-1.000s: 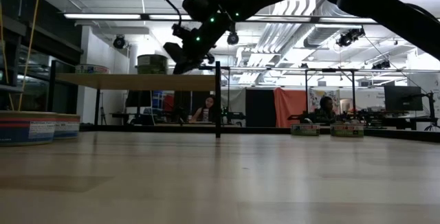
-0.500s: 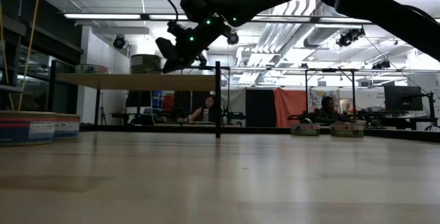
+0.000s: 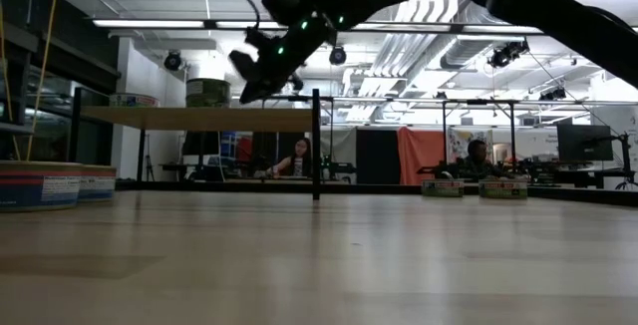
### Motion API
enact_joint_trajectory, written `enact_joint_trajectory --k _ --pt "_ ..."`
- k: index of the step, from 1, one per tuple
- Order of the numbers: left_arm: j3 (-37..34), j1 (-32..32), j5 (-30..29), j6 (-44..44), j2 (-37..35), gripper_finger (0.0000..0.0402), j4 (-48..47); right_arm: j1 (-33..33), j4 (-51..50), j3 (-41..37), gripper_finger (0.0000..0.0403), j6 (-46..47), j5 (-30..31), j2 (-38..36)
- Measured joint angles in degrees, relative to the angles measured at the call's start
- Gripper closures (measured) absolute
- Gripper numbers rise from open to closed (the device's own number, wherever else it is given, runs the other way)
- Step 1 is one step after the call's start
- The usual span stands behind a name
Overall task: Stack canned seafood by type on shelf
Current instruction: Put the blue-pink tuna can on the shelf
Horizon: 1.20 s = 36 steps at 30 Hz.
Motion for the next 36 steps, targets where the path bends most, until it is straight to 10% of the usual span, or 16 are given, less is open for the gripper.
enact_joint_trajectory --k 8,16,26,32,36 --pt "-0.07 0.42 7.70 2.67 0.24 0.0401 -0.80 -1.58 -28.61 7.21 0.0403 -1.81 -15.94 -6.07" --pt "-0.07 0.47 8.32 4.67 0.19 0.0402 -0.53 4.49 -47.69 -3.87 0.0403 -1.28 -19.53 -17.45" --pt "-0.06 8.00 19.87 7.94 3.14 0.0401 -0.33 20.00 -19.05 -58.36 0.0403 34.55 -17.21 -47.52" --pt "-0.10 16.30 41.11 3.59 16.25 0.0401 -18.48 27.27 -9.50 -73.08 0.0403 47.41 -9.16 -59.57" --pt "-0.60 14.85 38.06 -2.36 24.43 0.0401 -36.25 29.98 -8.80 -77.66 0.0403 44.93 -6.49 -64.19"
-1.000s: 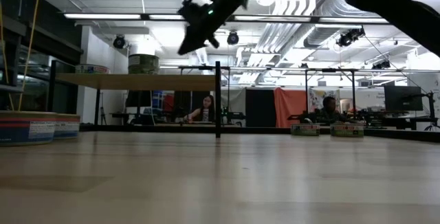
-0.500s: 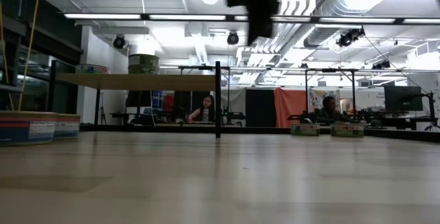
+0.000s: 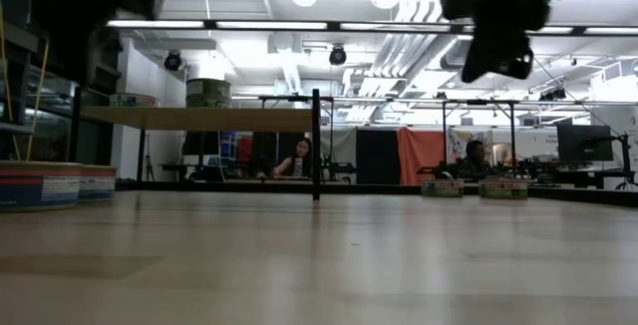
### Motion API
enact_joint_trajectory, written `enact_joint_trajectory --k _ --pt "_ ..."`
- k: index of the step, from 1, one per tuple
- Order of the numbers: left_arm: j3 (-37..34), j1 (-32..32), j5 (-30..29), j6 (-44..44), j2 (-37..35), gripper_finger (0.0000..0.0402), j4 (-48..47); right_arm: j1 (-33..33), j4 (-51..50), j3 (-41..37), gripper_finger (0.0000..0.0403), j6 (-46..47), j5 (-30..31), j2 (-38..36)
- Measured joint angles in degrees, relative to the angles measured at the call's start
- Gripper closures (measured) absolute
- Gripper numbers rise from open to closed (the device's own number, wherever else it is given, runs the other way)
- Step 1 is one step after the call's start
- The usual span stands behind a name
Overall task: Stack canned seafood by type on shelf
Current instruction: Put the blue-pink tuna can on the shelf
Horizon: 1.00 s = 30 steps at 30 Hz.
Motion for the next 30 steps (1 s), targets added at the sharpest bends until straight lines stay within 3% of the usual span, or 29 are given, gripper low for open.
enact_joint_trajectory --k 3,9,25,30 --pt "-2.40 -0.95 -1.85 -1.35 3.11 0.0402 -0.14 1.00 1.97 -2.80 0.0403 -4.21 0.54 -1.75" --pt "-6.06 -1.62 5.29 -5.01 5.83 0.0402 2.95 2.05 6.84 -6.60 0.0403 -9.85 -2.63 -2.42" --pt "-14.22 -0.49 5.90 -3.42 8.17 0.0401 8.28 5.57 14.74 -7.66 0.0403 -5.54 2.27 -2.42" --pt "-14.28 0.21 1.64 -3.49 8.29 0.0401 23.58 5.55 19.61 -7.66 0.0403 -5.18 2.29 -2.42"
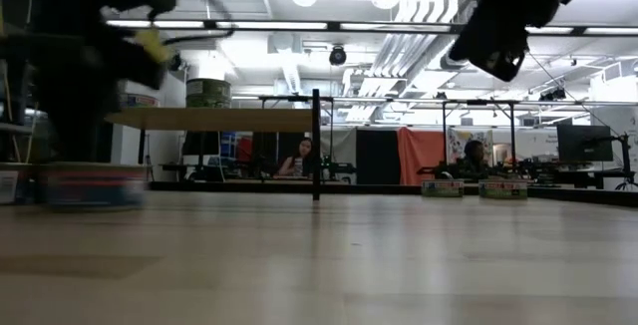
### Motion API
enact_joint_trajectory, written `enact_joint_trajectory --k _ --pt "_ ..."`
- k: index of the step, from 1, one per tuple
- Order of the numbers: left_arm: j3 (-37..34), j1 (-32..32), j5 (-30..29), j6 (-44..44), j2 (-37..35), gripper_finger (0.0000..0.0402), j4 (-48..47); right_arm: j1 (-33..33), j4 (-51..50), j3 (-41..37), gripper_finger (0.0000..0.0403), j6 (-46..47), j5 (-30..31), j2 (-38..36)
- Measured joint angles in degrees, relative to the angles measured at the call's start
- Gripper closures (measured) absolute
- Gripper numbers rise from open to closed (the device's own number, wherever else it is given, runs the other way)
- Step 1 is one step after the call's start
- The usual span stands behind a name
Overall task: Stack canned seafood by type on shelf
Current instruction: Put the blue-pink tuna can on the shelf
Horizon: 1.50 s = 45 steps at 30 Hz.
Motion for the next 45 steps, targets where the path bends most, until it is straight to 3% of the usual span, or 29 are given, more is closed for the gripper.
enact_joint_trajectory --k 6,12,16,20,25,29,32,41,45 --pt "-0.12 0.51 -7.19 2.40 5.17 0.0401 21.40 -0.56 1.29 0.00 0.0403 0.78 1.35 0.02" --pt "0.95 1.57 -6.83 3.47 16.15 0.0401 42.46 -2.19 1.53 0.02 0.0403 4.54 1.64 0.02" --pt "5.74 1.88 -5.90 5.16 23.07 0.0401 50.43 -3.55 1.69 0.02 0.0402 7.48 1.62 1.38" --pt "13.44 2.08 -4.10 11.74 27.26 0.0401 47.46 -5.10 2.95 0.04 0.0402 11.04 1.32 4.46" --pt "18.95 2.53 -2.59 22.60 24.29 0.0401 36.97 -5.79 3.83 0.04 0.0403 6.95 -1.97 7.49" --pt "16.82 1.86 -7.10 29.20 19.47 0.0401 35.30 -5.28 4.16 0.04 0.0403 -3.89 -7.70 12.96" --pt "13.73 1.50 -9.31 32.45 18.21 0.0401 35.44 -4.60 5.48 0.08 0.0403 -8.49 -8.50 18.36" --pt "8.28 1.55 -10.58 33.15 19.05 0.0401 48.13 -4.55 10.81 6.01 0.0403 -14.39 -1.88 32.40" --pt "7.84 1.53 -10.64 35.27 20.07 0.0401 47.77 -4.65 10.56 10.15 0.0403 -20.16 1.78 34.97"
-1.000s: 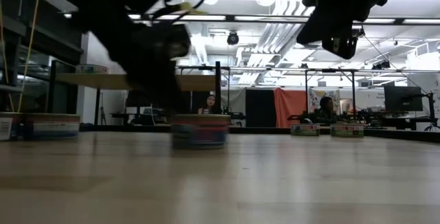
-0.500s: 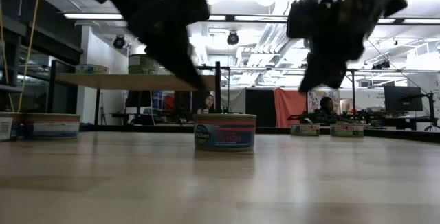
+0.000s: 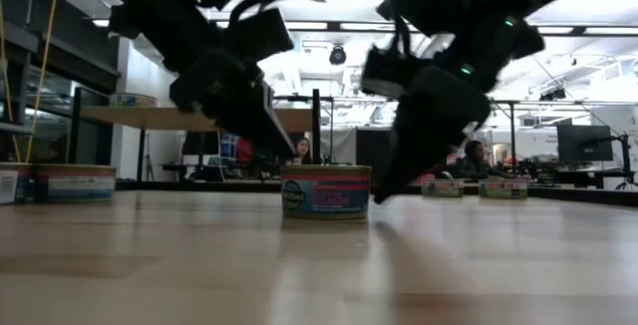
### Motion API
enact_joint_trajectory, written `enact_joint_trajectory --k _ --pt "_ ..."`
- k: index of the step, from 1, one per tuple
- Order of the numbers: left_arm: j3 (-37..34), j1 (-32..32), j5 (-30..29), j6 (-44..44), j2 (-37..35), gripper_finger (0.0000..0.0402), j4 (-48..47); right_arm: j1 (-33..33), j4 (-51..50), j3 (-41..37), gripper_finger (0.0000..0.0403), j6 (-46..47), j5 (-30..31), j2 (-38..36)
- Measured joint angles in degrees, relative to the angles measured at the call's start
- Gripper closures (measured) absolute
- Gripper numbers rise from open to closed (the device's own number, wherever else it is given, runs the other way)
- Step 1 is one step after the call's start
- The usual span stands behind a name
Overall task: Stack canned seafood by type on shelf
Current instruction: Put the blue-pink tuna can on the shelf
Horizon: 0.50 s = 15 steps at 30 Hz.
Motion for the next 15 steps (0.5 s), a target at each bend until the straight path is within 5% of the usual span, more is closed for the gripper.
enact_joint_trajectory --k 15 --pt "0.00 -0.61 0.87 -0.24 -1.52 0.0401 -6.04 -2.54 -5.12 5.54 0.0403 -3.69 2.98 0.27"
